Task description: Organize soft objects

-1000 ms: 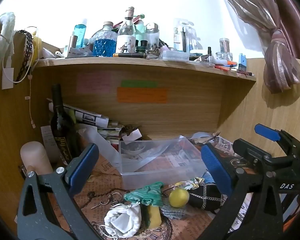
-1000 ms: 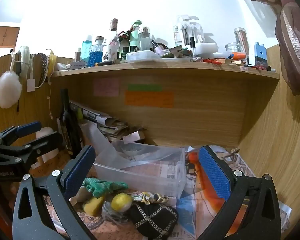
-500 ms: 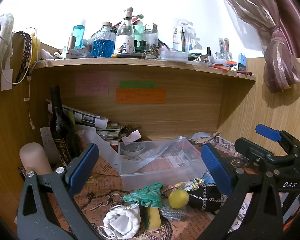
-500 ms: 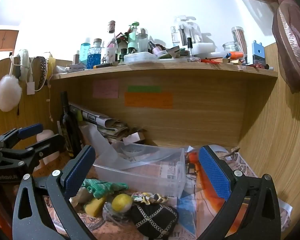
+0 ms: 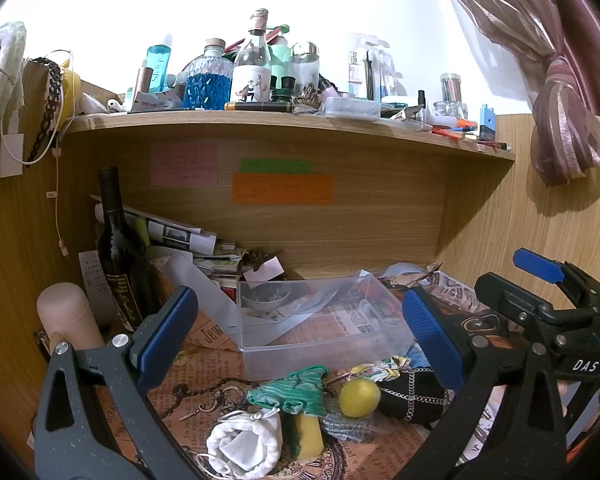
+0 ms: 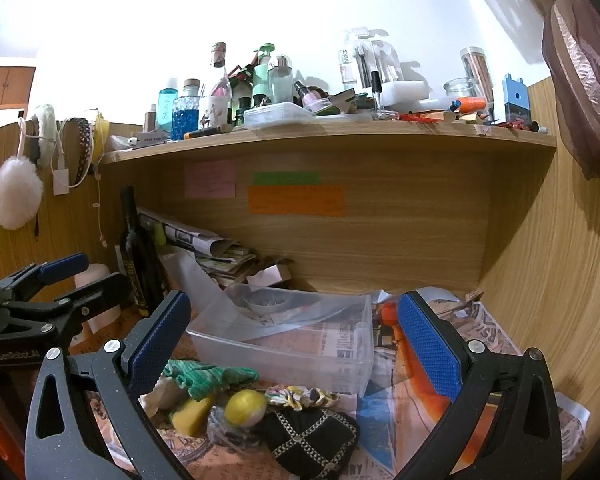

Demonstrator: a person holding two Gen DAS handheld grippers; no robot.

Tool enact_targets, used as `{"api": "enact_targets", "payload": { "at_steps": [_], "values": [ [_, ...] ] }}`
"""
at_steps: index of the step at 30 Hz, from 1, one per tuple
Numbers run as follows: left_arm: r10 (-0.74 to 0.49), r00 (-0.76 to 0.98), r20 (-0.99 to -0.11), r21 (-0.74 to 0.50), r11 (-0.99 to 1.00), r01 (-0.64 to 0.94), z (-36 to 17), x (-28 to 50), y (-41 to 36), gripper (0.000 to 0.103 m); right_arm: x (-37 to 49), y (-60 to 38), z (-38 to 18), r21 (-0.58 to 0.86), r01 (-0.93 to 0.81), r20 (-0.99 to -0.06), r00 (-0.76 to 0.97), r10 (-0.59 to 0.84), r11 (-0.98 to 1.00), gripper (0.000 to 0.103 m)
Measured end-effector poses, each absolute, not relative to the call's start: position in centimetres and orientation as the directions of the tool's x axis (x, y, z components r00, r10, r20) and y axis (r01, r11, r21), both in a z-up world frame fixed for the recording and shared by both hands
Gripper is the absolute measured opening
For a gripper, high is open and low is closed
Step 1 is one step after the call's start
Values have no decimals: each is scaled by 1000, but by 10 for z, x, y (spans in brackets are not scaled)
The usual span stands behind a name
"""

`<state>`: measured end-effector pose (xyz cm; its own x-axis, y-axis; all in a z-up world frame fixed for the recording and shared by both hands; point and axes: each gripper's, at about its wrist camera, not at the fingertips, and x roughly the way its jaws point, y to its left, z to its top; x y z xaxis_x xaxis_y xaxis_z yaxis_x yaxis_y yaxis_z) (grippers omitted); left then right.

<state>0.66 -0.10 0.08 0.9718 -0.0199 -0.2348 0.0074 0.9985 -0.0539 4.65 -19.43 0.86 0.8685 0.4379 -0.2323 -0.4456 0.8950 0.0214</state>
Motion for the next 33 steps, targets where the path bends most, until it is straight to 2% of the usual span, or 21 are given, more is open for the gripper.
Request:
{"api": "enact_targets", "payload": {
  "at_steps": [33],
  "values": [
    [-22, 972, -233, -43, 999, 12, -1, 8, -2, 103, 46, -193, 7, 30, -456, -233, 862, 449, 890, 103]
  ]
}}
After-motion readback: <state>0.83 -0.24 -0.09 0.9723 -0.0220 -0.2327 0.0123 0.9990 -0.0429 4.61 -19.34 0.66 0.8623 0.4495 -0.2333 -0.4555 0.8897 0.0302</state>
